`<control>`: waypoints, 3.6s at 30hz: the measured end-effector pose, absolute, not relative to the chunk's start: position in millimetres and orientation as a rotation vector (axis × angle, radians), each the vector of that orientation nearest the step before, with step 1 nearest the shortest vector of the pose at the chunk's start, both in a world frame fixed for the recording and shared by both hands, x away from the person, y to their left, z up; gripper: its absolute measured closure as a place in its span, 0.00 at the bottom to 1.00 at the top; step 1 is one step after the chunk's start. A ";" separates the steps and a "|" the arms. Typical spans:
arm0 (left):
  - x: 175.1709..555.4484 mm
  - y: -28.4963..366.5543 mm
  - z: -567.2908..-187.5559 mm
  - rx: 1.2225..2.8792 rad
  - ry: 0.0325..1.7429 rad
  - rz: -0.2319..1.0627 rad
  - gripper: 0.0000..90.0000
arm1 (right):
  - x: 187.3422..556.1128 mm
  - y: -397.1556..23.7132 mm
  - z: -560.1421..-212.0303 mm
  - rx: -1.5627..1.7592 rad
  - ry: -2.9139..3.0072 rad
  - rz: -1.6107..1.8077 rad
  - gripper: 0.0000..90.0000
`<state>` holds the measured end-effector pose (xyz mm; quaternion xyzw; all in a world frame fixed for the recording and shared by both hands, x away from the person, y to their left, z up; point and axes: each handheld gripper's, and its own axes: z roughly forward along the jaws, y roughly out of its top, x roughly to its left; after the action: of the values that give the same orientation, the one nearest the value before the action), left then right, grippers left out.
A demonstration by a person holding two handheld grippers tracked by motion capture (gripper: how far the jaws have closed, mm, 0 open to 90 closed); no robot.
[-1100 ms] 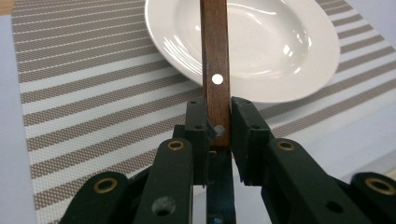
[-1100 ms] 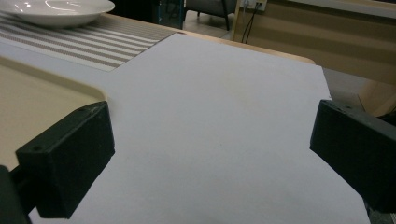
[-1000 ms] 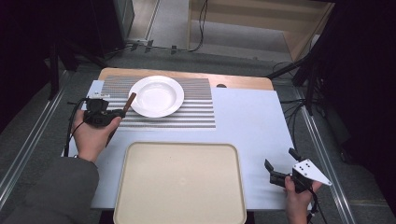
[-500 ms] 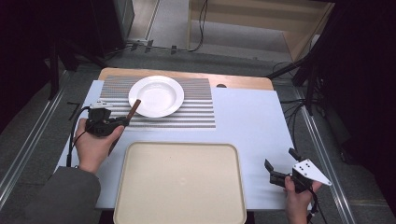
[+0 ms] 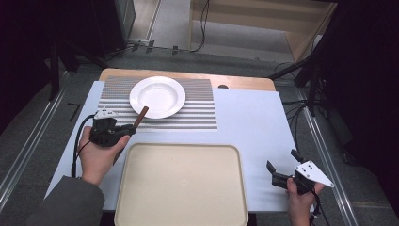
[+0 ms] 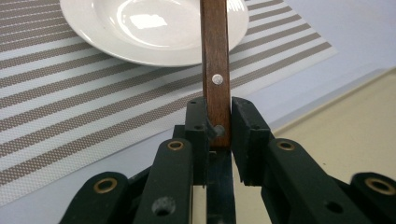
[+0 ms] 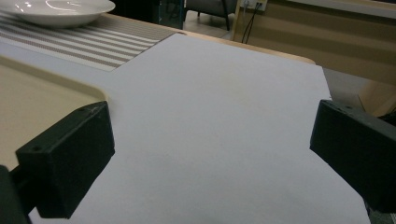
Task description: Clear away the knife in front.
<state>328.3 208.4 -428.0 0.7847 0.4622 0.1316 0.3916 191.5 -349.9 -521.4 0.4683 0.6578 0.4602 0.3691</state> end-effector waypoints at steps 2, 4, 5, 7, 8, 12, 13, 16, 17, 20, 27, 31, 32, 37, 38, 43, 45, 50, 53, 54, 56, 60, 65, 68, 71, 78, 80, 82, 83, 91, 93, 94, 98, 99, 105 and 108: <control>323.7 205.7 -429.3 1.996 1.168 0.329 0.85 | 191.6 -349.9 -521.4 1.201 1.688 1.180 0.00; 319.4 203.5 -430.3 2.000 1.162 0.322 0.85 | 191.5 -349.9 -521.4 1.201 1.688 1.181 0.00; 317.2 202.9 -430.5 2.001 1.159 0.317 0.85 | 191.6 -350.0 -521.4 1.201 1.688 1.181 0.00; 312.9 202.1 -431.1 1.986 1.159 0.308 0.85 | 191.6 -349.9 -521.4 1.200 1.688 1.181 0.00; 310.8 201.6 -431.5 1.984 1.158 0.311 0.85 | 191.6 -349.7 -521.4 1.202 1.689 1.180 0.00; 301.6 199.9 -435.2 1.973 1.175 0.293 0.85 | 191.6 -349.7 -521.4 1.202 1.689 1.179 0.00; 299.5 199.4 -436.8 1.976 1.177 0.286 0.85 | 191.6 -349.6 -521.4 1.202 1.689 1.179 0.00; 292.7 198.1 -441.2 1.975 1.178 0.269 0.85 | 191.5 -349.7 -521.4 1.200 1.688 1.179 0.00; 290.5 197.8 -442.5 1.969 1.179 0.258 0.85 | 191.5 -349.7 -521.4 1.200 1.688 1.179 0.00; 284.2 197.4 -444.8 1.972 1.172 0.255 0.85 | 191.5 -349.7 -521.4 1.199 1.688 1.179 0.00; 268.4 195.3 -453.2 1.975 1.163 0.223 0.85 | 191.4 -349.5 -521.4 1.199 1.689 1.179 0.00; 260.3 194.3 -459.5 1.965 1.172 0.207 0.85 | 191.4 -349.4 -521.4 1.199 1.690 1.176 0.00; 258.4 194.4 -461.6 1.962 1.178 0.203 0.85 | 191.2 -349.4 -521.4 1.200 1.691 1.177 0.00; 250.4 193.8 -472.6 1.962 1.194 0.176 0.85 | 191.1 -349.5 -521.4 1.197 1.689 1.180 0.00; 248.8 193.4 -474.6 1.964 1.196 0.171 0.85 | 191.1 -349.5 -521.4 1.197 1.689 1.179 0.00; 242.4 190.8 -485.0 1.985 1.208 0.162 0.85 | 191.2 -349.2 -521.4 1.197 1.690 1.173 0.00; 241.0 191.0 -488.1 1.985 1.214 0.151 0.85 | 191.2 -349.1 -521.4 1.198 1.691 1.171 0.00; 239.1 190.3 -492.5 1.994 1.224 0.150 0.85 | 191.2 -348.8 -521.5 1.201 1.692 1.169 0.00; 238.2 190.5 -495.5 1.995 1.235 0.145 0.85 | 191.2 -348.9 -521.5 1.200 1.692 1.169 0.00; 237.7 190.7 -496.5 1.993 1.243 0.148 0.85 | 191.2 -348.9 -521.5 1.201 1.691 1.169 0.00; 237.7 190.6 -498.1 1.998 1.251 0.154 0.85 | 191.2 -348.9 -521.5 1.200 1.691 1.169 0.00; 239.1 191.6 -497.4 2.004 1.241 0.157 0.84 | 191.2 -348.8 -521.5 1.200 1.692 1.169 0.00; 245.1 187.0 -486.1 2.004 1.203 0.213 0.81 | 191.1 -348.9 -521.6 1.200 1.690 1.169 0.00; 250.0 178.2 -482.0 2.030 1.121 0.176 0.99 | 191.3 -348.5 -521.6 1.200 1.693 1.166 0.00; 254.5 165.2 -484.8 2.096 1.059 0.152 0.99 | 191.3 -348.7 -521.6 1.201 1.692 1.166 0.00; 256.1 161.5 -492.1 2.197 1.055 0.208 0.99 | 191.5 -348.1 -521.7 1.203 1.694 1.153 0.00; 257.4 169.3 -493.7 2.183 1.067 0.191 1.00 | 191.7 -347.9 -521.7 1.203 1.694 1.149 0.00; 258.1 178.1 -496.2 2.157 1.079 0.157 1.00 | 191.9 -347.8 -521.8 1.201 1.696 1.145 0.00; 258.1 181.8 -496.8 2.141 1.087 0.146 1.00 | 191.6 -347.8 -521.8 1.207 1.693 1.144 0.00; 257.0 197.7 -497.3 2.138 1.058 0.106 1.00 | 191.8 -348.6 -522.0 1.220 1.681 1.140 0.00; 257.8 201.0 -497.2 2.129 1.065 0.107 1.00 | 191.8 -348.6 -522.0 1.221 1.680 1.138 0.00; 258.5 202.6 -497.3 2.119 1.070 0.104 1.00 | 191.8 -348.6 -522.0 1.223 1.679 1.136 0.00; 260.7 209.6 -497.4 2.106 1.079 0.100 1.00 | 191.8 -349.0 -522.0 1.226 1.674 1.137 0.00; 260.9 211.3 -497.4 2.102 1.084 0.103 1.00 | 191.8 -349.1 -522.0 1.228 1.673 1.137 0.00; 262.9 221.1 -496.6 2.086 1.093 0.108 1.00 | 192.1 -348.7 -522.0 1.230 1.674 1.130 0.00; 262.7 222.8 -495.9 2.076 1.091 0.111 1.00 | 192.2 -348.6 -522.0 1.232 1.675 1.127 0.00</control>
<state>262.7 222.8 -495.9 0.8155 0.4287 0.0437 0.3863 192.2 -348.6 -522.0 0.4820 0.6555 0.4412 0.3786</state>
